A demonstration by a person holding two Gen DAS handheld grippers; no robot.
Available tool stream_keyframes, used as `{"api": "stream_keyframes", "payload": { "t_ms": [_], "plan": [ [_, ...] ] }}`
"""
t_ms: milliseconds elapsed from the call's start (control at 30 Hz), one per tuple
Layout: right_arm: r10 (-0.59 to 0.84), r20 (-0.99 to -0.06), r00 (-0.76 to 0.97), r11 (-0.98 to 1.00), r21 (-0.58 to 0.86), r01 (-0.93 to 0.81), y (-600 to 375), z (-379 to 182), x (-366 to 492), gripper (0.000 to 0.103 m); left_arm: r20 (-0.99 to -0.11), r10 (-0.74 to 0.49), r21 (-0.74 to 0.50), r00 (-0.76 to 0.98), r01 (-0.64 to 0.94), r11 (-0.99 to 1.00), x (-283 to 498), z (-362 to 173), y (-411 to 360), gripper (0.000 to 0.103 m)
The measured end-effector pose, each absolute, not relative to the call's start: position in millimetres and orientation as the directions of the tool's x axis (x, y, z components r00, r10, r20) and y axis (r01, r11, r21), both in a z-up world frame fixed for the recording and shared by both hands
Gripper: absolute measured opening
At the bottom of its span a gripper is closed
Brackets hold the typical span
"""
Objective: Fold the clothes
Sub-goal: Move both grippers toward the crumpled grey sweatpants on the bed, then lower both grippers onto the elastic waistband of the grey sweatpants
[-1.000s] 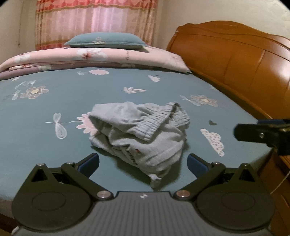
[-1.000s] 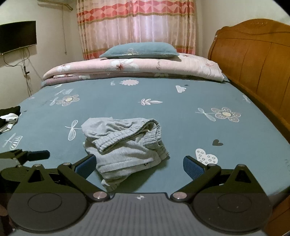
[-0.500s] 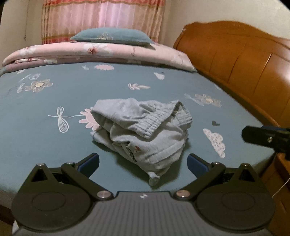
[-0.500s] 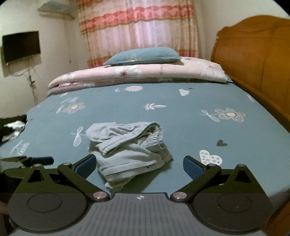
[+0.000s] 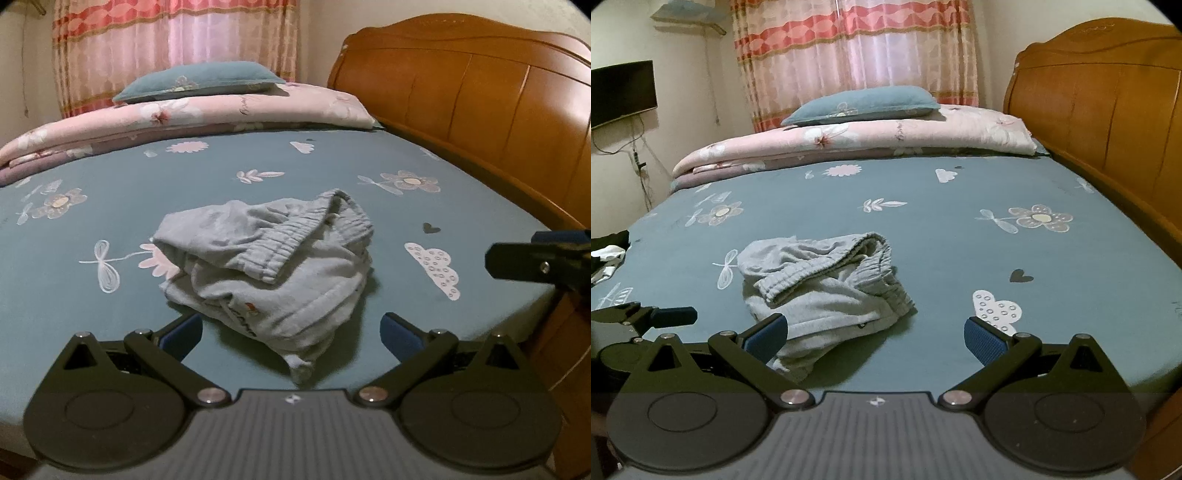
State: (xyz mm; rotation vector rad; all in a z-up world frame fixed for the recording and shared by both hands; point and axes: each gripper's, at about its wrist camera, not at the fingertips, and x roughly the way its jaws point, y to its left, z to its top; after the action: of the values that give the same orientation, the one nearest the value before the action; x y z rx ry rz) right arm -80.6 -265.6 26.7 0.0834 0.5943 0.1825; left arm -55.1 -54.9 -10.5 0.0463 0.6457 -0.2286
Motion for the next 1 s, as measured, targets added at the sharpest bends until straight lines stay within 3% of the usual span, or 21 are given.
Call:
{"api": "stream_keyframes", "payload": {
  "t_ms": [300,433,867,1000],
  "plan": [
    [0.196,-0.548,0.813,0.980,0.091,-0.176,-254,27,-71,0.100,-0.580,-0.200,-0.024,0.790,0.229,0.973,-43,-9,-41,0.096],
    [0.206,-0.572,0.794,0.978,0.085,-0.193,-247,21,-60,0.092,-0.595,-0.209,-0.040,0.776,0.231,0.972,-32,-13,-36,0.084],
    [0.262,-0.559,0.787,0.954,0.027,-0.298,-225,13,-15,0.087,-0.626,-0.189,-0.059,0.757,0.195,0.979,3,-26,-18,0.084],
    [0.271,-0.597,0.755,0.944,0.011,-0.330,-208,4,-4,0.084,-0.631,-0.181,-0.051,0.754,0.193,0.980,7,-27,-13,0.084]
  ]
}}
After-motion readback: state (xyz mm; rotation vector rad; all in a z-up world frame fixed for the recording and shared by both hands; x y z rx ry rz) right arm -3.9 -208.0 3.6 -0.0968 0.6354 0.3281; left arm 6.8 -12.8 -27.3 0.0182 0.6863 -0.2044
